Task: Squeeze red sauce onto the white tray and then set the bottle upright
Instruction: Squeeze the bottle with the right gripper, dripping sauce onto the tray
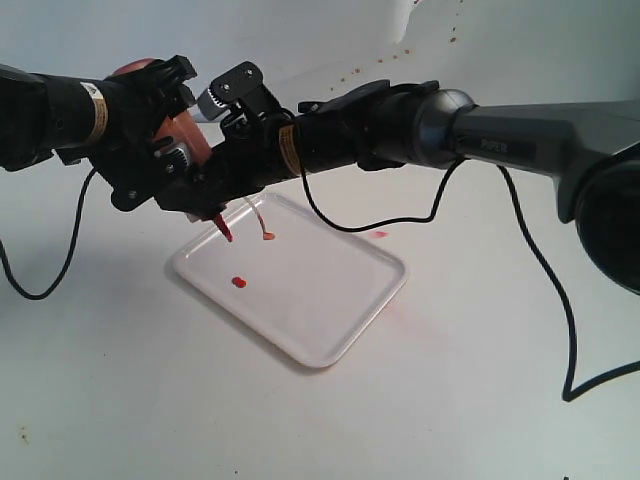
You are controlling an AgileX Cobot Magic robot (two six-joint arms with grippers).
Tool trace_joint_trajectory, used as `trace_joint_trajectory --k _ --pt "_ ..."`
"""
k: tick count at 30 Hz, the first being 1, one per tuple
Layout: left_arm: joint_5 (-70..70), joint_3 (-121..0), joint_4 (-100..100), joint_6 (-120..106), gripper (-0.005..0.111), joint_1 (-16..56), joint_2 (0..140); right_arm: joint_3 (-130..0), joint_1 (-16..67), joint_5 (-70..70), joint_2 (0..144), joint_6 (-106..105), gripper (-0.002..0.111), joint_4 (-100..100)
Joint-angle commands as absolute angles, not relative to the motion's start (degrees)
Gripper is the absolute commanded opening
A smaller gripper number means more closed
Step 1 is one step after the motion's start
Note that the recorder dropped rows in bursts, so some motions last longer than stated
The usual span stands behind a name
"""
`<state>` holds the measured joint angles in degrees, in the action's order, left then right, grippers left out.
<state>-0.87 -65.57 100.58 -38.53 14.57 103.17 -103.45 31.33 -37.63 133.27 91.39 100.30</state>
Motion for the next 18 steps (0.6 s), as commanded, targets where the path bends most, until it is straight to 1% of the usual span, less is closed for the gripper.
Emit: trace_joint_trajectory --k 1,4,6,9,10,11,18 --pt "-0.41 -66.30 99.95 -38.22 0.000 14.89 102.31 -104.10 31.40 -35.66 133.03 91.84 0.069 98.24" --pt "-0.41 -66.30 99.95 -38.22 0.000 14.89 102.31 -104.10 31.40 -35.54 133.03 91.84 0.052 97.96" --pt "-0.41 -66.30 99.95 -38.22 0.000 14.89 102.31 -104.10 31.40 -35.54 133.03 91.84 0.037 97.96" --pt "-0.41 -66.30 99.95 -38.22 0.000 14.89 102.31 -104.10 31.40 -35.54 133.03 91.84 0.010 97.96" --pt "-0.41 -66.30 99.95 -38.22 0.000 14.89 102.31 -104.10 31.40 -35.54 133.03 91.84 0.003 97.96" --pt "-0.41 -66.30 99.95 -38.22 0.000 14.89 102.31 -104.10 31.40 -35.42 133.03 91.84 0.000 97.96" --pt "-0.41 -66.30 99.95 -38.22 0.000 14.89 102.31 -104.10 31.40 -35.42 133.03 91.84 0.000 97.96"
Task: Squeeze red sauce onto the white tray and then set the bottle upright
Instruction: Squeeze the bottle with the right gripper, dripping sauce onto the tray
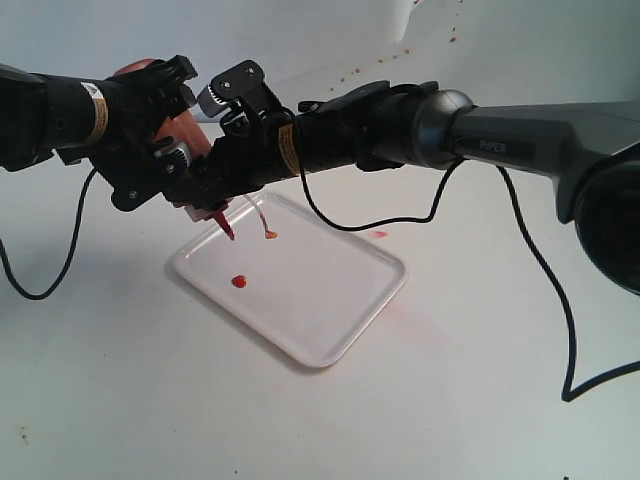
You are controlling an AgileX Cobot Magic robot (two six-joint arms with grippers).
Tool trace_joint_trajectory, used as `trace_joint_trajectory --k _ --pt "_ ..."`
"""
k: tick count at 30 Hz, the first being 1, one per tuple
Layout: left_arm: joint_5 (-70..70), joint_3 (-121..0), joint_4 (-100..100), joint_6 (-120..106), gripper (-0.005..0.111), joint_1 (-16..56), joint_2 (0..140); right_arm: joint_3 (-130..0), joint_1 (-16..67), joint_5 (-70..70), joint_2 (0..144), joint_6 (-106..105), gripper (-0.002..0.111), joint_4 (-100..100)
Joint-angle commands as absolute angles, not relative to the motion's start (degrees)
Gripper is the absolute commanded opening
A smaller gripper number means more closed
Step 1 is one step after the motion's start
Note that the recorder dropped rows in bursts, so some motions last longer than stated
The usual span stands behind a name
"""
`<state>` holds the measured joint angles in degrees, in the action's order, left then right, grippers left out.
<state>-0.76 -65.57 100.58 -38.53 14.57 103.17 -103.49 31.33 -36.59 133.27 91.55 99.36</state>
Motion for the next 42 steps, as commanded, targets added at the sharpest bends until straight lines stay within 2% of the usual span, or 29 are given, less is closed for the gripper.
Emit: trace_joint_trajectory --k 1,12,14,16,17,19,20,42 --pt "-0.41 -66.30 99.95 -38.22 0.000 14.89 102.31 -104.10 31.40 -35.63 133.03 91.84 0.000 97.96" --pt "0.00 -66.30 99.95 -37.99 0.000 14.89 102.31 -104.10 31.40 -35.52 133.03 92.19 0.002 96.86" --pt "0.00 -66.30 99.95 -37.99 0.000 14.89 102.31 -104.10 31.40 -35.52 132.91 92.19 0.019 96.86" --pt "0.00 -66.30 99.95 -37.99 0.000 14.89 102.31 -104.10 31.40 -35.64 132.91 92.19 0.044 96.86" --pt "0.00 -66.30 99.95 -37.99 0.000 14.89 102.31 -104.10 31.40 -35.74 132.91 92.19 0.058 96.86" --pt "0.00 -66.30 99.95 -37.99 0.000 14.89 102.31 -104.10 31.40 -35.94 132.91 92.19 0.095 96.86" --pt "-0.30 -66.30 99.95 -38.00 0.000 14.89 102.31 -104.10 31.40 -36.70 132.91 92.42 0.105 96.86" --pt "-0.43 -66.30 99.95 -37.86 0.000 14.89 102.31 -104.10 31.40 -35.51 130.86 93.23 0.102 97.50"
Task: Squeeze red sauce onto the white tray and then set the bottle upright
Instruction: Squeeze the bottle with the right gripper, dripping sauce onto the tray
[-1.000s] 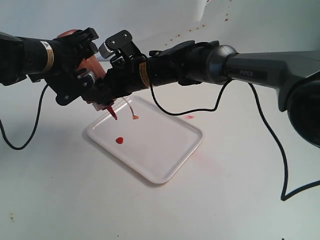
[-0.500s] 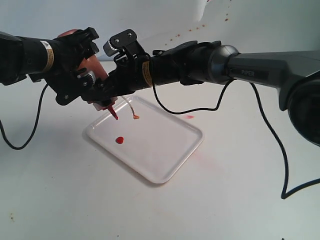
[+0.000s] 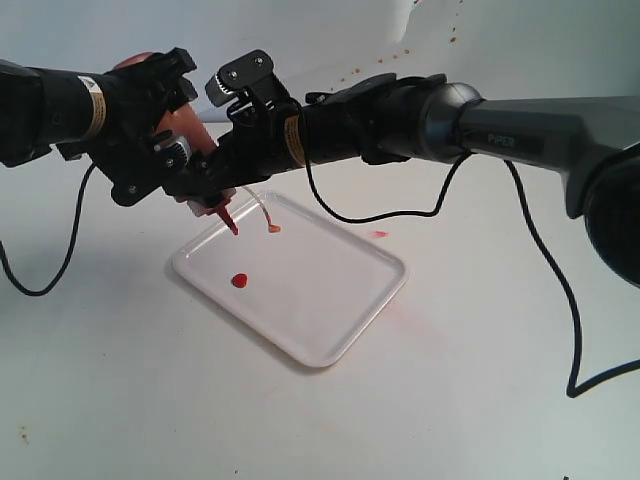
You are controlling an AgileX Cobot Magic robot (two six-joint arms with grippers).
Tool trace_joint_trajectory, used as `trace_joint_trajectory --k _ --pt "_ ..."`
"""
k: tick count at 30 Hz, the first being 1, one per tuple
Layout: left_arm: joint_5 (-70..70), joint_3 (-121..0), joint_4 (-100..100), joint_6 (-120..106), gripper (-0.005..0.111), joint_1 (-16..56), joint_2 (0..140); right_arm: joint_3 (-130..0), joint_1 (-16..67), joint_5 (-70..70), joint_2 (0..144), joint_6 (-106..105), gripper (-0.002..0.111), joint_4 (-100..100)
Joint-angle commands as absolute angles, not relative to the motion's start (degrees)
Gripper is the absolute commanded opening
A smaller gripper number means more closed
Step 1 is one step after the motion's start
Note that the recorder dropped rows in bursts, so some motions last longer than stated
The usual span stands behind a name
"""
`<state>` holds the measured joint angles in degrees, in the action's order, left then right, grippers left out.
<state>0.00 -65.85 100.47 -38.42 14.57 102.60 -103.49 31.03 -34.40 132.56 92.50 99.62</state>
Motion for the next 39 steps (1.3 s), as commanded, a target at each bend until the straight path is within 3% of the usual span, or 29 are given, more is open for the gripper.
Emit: trace_joint_trajectory --k 1,14,29,33,36,37,39 --pt "-0.43 -66.30 99.95 -37.86 0.000 14.89 102.31 -104.10 31.40 -35.51 130.86 93.23 0.101 97.50" --pt "-0.43 -66.30 99.95 -37.75 0.000 14.89 102.31 -104.10 31.40 -33.78 130.86 92.70 0.084 97.34" --pt "-0.32 -66.30 99.95 -37.75 0.000 14.89 102.31 -104.10 31.62 -39.36 131.24 90.21 0.081 93.41" --pt "-0.32 -66.30 99.95 -37.75 0.000 14.89 102.31 -104.10 31.62 -39.25 131.38 90.21 0.051 93.64" --pt "-0.32 -66.30 99.95 -37.75 0.000 14.89 102.31 -104.10 31.62 -38.75 131.38 90.21 0.009 93.92" --pt "-0.32 -66.30 99.95 -37.75 0.000 14.89 102.31 -104.10 31.62 -38.30 131.38 90.34 0.000 94.38" --pt "-0.32 -66.30 99.95 -37.75 0.000 14.89 102.31 -104.10 31.62 -37.91 131.38 90.35 0.000 95.64"
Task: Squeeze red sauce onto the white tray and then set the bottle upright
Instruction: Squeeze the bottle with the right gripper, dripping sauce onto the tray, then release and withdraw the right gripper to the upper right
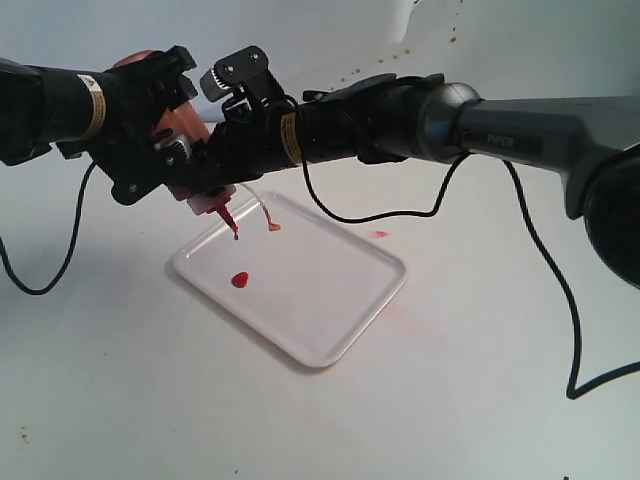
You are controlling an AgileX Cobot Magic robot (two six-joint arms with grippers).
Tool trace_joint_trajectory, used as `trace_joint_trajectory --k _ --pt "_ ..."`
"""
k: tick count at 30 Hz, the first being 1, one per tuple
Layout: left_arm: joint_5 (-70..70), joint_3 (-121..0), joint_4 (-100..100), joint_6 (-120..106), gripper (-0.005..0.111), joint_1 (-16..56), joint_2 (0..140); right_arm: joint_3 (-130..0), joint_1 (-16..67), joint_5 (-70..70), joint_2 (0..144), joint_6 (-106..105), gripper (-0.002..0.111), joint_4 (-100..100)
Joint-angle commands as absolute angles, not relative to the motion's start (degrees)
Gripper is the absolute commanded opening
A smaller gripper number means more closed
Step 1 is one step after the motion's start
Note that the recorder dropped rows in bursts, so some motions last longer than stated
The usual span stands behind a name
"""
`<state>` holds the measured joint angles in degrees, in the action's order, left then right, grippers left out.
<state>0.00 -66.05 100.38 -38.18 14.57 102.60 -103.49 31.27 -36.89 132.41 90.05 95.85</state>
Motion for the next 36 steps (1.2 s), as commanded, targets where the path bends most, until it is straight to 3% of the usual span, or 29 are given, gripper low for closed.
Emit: trace_joint_trajectory --k 1,14,17,19,22,24,31,35,36 --pt "-0.32 -66.30 99.95 -37.75 0.000 14.89 102.31 -104.10 31.62 -37.91 131.38 90.35 0.000 96.20" --pt "-0.32 -66.30 99.95 -37.75 0.000 14.89 102.31 -104.10 31.24 -38.87 131.38 90.79 0.002 97.53" --pt "-0.43 -66.30 99.95 -37.75 0.000 14.89 102.31 -104.10 30.08 -43.28 131.38 91.79 0.021 98.13" --pt "-0.43 -66.30 99.95 -37.75 0.000 14.89 102.31 -104.10 28.93 -46.12 131.23 93.16 0.042 99.95" --pt "-0.43 -66.30 99.95 -37.75 0.000 14.89 102.31 -104.10 26.82 -48.79 130.90 97.19 0.084 99.95" --pt "-0.43 -66.30 99.95 -37.75 0.000 14.89 102.31 -104.10 24.95 -52.61 130.57 97.92 0.098 99.95" --pt "-0.43 -66.30 99.95 -37.75 0.000 14.89 102.31 -104.10 18.08 -61.95 128.44 102.27 0.088 99.95" --pt "-0.55 -66.30 99.95 -37.29 0.000 14.89 102.31 -104.10 14.45 -66.71 127.75 104.15 0.063 99.95" --pt "-1.09 -66.30 99.95 -37.01 0.000 14.89 102.31 -104.10 13.47 -69.17 127.75 104.15 0.050 99.95"
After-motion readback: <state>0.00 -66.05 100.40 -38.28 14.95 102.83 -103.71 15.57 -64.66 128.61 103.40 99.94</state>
